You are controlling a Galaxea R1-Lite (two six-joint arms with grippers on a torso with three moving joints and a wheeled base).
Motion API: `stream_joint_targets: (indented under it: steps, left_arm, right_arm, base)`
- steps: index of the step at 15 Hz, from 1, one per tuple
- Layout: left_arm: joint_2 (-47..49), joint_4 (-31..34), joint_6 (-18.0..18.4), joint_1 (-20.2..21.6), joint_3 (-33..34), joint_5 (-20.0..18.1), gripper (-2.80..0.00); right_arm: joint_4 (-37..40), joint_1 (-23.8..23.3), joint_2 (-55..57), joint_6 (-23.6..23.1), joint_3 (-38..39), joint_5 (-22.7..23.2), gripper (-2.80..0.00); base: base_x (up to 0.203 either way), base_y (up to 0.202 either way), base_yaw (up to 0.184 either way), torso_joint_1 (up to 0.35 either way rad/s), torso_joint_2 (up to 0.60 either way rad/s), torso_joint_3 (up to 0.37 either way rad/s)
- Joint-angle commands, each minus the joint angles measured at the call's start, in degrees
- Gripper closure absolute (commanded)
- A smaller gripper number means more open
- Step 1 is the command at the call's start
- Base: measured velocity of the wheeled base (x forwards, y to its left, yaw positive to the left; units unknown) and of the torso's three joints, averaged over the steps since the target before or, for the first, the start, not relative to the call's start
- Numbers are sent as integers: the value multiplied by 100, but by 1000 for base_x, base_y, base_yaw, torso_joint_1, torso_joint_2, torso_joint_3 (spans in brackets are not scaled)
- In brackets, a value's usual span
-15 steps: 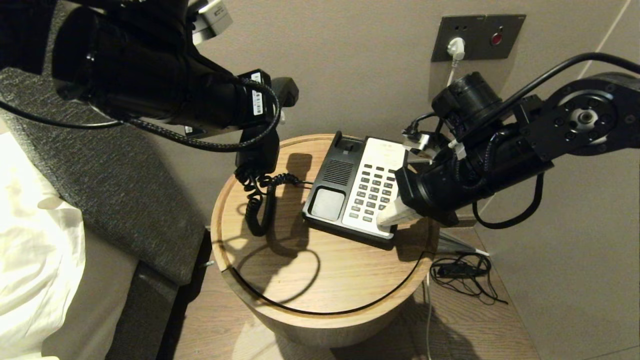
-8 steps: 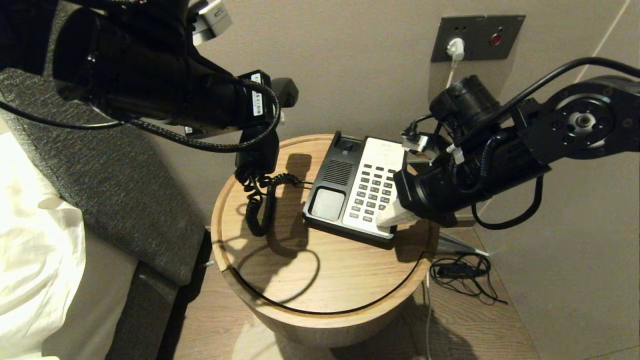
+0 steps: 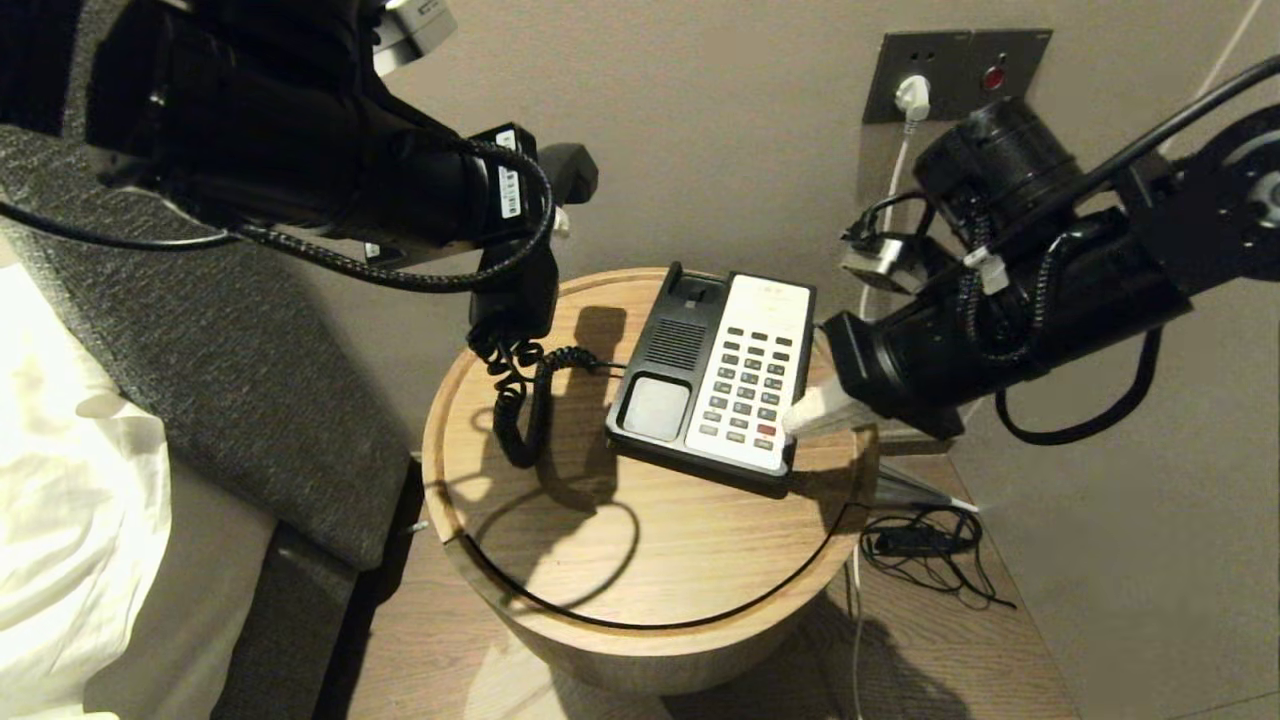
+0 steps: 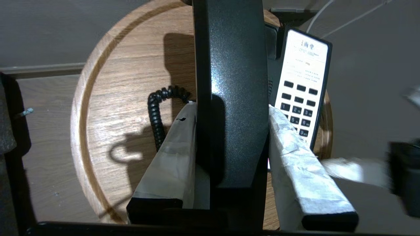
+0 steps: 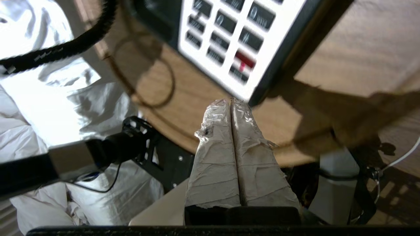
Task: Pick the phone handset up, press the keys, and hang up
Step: Dial the number, then put the handset back
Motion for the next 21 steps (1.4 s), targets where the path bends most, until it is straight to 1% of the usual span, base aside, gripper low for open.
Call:
stream_joint_targets:
  steps: [1,4,7,9,11,13,16,17,20,21]
  left_arm:
    - [-8,21,-16,-8,8,10,0]
    - [77,21,-7,-74,62,11,0]
    - [319,20,-16,-399,60,27,0]
    - [502,12,-16,-688,19,56,0]
    - [651,20,-13,-910,86,133,0]
    - [792,20,-16,-991,169,270,0]
    - [1049,-43,21,-1009,102,481,0]
    - [1093,-171,16,-1018,89,522,0]
    - [1274,-843,65,-1018,70,504,0]
    - [1295,-858,79,-1038,52,504,0]
  right_arm:
    - [89,3,-390,23,33,16,0]
    - [163,-144,-817,38,225,4,0]
    - [464,-508,-1341,96,285,-2,0]
    - [645,-811,-1636,103,313,-32,0]
    - [785,-1092,-1853,104,319,-70,0]
    - [828,-1164,-2037,104,269,-81,0]
    - [850,-1171,-2247,181,334,-82,0]
    - [851,-1170,-2311,191,370,-74,0]
    - [859,-1174,-2452,201,439,-66,0]
    - [857,-1172,-2478,201,484,-69,0]
  base:
    - [0,0,0,0,0,0]
    - [0,0,0,0,0,0]
    - [0,0,0,0,0,0]
    - [0,0,0,0,0,0]
    - [0,0,0,0,0,0]
    - [0,0,0,0,0,0]
    - [0,0,0,0,0,0]
    - [0,0,0,0,0,0]
    - [0,0,0,0,0,0]
    - [0,0,0,0,0,0]
